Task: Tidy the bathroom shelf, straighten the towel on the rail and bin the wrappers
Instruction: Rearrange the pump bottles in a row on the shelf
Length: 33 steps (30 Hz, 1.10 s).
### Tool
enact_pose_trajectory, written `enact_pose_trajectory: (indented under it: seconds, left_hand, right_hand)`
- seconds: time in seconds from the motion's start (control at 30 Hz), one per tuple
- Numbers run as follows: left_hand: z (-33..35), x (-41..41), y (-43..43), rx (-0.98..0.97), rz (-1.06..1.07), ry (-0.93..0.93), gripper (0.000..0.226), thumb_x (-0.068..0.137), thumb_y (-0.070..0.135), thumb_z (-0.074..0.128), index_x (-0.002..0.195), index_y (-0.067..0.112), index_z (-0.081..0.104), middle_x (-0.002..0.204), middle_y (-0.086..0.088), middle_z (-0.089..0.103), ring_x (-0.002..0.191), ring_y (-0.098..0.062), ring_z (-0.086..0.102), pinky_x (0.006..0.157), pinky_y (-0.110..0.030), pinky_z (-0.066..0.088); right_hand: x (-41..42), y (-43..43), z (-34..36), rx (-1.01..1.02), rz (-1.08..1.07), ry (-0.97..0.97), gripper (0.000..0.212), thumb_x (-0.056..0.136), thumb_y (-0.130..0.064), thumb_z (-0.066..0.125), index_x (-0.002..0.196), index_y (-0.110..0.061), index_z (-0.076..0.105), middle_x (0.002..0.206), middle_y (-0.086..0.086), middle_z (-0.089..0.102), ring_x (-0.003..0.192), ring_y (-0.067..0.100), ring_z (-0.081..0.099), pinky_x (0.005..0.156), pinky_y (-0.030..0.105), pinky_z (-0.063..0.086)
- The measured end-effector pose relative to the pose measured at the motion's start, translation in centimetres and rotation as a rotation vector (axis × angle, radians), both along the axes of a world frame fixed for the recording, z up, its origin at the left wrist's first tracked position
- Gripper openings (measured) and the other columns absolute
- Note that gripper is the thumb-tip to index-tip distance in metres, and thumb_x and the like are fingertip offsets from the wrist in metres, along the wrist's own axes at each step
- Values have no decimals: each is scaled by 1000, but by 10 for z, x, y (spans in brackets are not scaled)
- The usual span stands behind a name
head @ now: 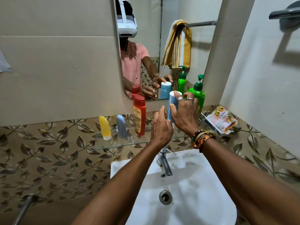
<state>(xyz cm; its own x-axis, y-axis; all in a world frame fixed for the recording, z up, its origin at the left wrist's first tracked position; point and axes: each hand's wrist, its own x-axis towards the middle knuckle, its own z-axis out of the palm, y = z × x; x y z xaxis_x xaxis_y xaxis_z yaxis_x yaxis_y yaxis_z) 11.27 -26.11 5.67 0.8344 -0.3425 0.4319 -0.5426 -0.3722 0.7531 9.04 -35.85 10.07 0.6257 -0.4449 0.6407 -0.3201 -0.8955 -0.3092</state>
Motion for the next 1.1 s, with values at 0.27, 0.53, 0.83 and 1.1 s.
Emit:
enact_pose_trajectory:
  seconds: [0.27,0.53,0.83,1.1]
  left_hand:
    - [20,6,-17,-599,0,836,51,106,43,28,139,6,40,104,-24,68,85,-36,71,83,-49,60]
    - [14,7,-14,-666,23,1109,64,103,54,33,132,1,51,104,-25,71,88,-34,73,67,-37,63]
    - [4,6,-17,-871,-69,1238,61,105,48,31,149,6,31,133,-31,57,109,-40,65,91,-47,56]
    - [26,6,-27,-991,-145,1230,61,104,46,40,146,1,35,109,-26,61,85,-32,64,84,-44,55]
  right_hand:
    - [-1,2,-4,99,69,-170,32,93,-32,53,119,-13,57,124,13,50,107,30,51,87,44,46]
    - [-8,5,-7,204,175,-268,33,85,-28,72,105,-13,51,109,7,54,95,23,55,77,37,51]
    - [-28,12,-13,249,217,-405,39,84,-28,73,111,-13,48,108,6,55,95,19,56,75,29,47]
    - [-58,5,-28,280,236,-441,50,79,-23,78,119,-10,51,112,4,58,97,10,54,83,16,42]
